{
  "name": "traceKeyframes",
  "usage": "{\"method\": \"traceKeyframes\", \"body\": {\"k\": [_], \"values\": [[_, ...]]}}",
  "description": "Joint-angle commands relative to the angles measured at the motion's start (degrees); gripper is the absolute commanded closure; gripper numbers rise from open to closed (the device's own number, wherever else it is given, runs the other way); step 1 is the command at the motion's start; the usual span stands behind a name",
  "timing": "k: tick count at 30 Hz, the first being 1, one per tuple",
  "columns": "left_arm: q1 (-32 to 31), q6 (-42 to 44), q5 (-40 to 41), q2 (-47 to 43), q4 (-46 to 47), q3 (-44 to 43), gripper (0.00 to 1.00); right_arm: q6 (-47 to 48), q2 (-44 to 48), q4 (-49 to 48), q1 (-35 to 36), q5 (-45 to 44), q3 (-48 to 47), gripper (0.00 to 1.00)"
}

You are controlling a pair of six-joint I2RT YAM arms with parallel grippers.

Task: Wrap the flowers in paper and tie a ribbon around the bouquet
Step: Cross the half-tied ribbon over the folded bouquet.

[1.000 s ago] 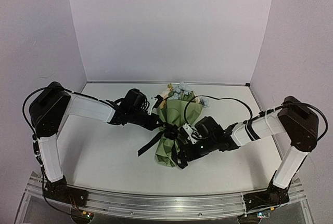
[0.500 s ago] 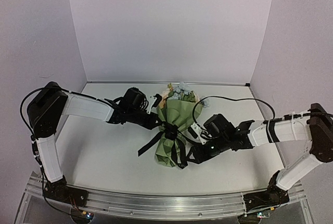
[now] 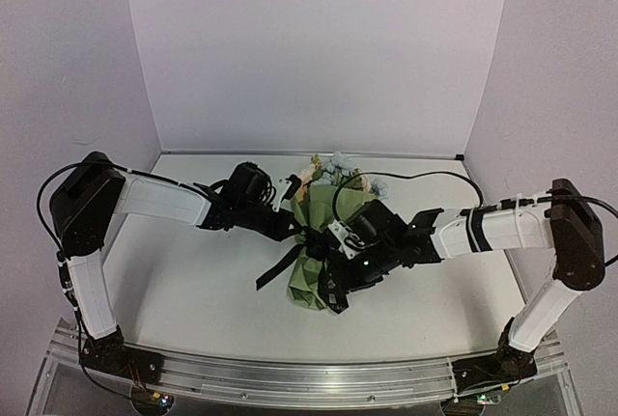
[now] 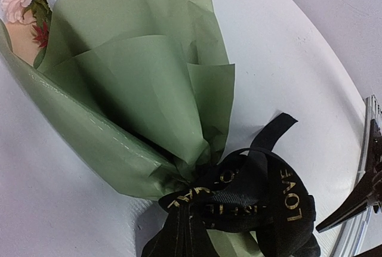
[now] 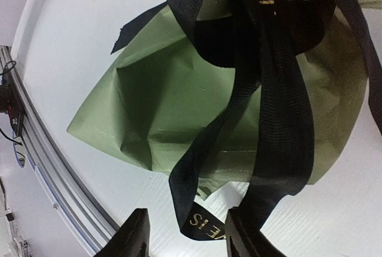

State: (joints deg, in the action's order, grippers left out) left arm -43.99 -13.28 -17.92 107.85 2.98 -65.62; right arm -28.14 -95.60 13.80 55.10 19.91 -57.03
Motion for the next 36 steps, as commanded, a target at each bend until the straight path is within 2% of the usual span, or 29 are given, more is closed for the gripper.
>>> {"method": "traceKeyframes", "body": {"k": [1, 6, 13, 15, 26, 36], "values": [[-0.1, 1.9, -0.5, -3.5, 0.9, 0.4, 1.00, -3.5, -2.1, -0.6, 0.9, 1.3, -2.6, 0.59], [-0.1, 2.6, -0.9, -3.5, 0.5, 0.9, 1.00, -4.5, -3.4, -1.0, 1.9, 2.1, -2.4, 0.66], [-0.1, 2.4, -0.1, -4.4, 1.0, 2.6, 1.00, -5.1, -2.6, -0.7, 1.9, 2.4, -1.5, 0.95], [-0.1, 2.2, 0.5, -4.8, 1.2, 3.3, 1.00, -4.4, -1.3, 1.2, 1.9, 1.6, -1.2, 1.00], [-0.1, 1.3, 3.0, -6.8, 2.4, 6.3, 1.00, 2.4, 5.4, 20.3, -1.0, -3.6, -4.2, 1.00], [0.0, 0.5, 5.4, -7.8, 2.8, 7.7, 1.00, 9.0, 0.9, 29.8, -6.3, -6.3, -12.2, 1.00]]}}
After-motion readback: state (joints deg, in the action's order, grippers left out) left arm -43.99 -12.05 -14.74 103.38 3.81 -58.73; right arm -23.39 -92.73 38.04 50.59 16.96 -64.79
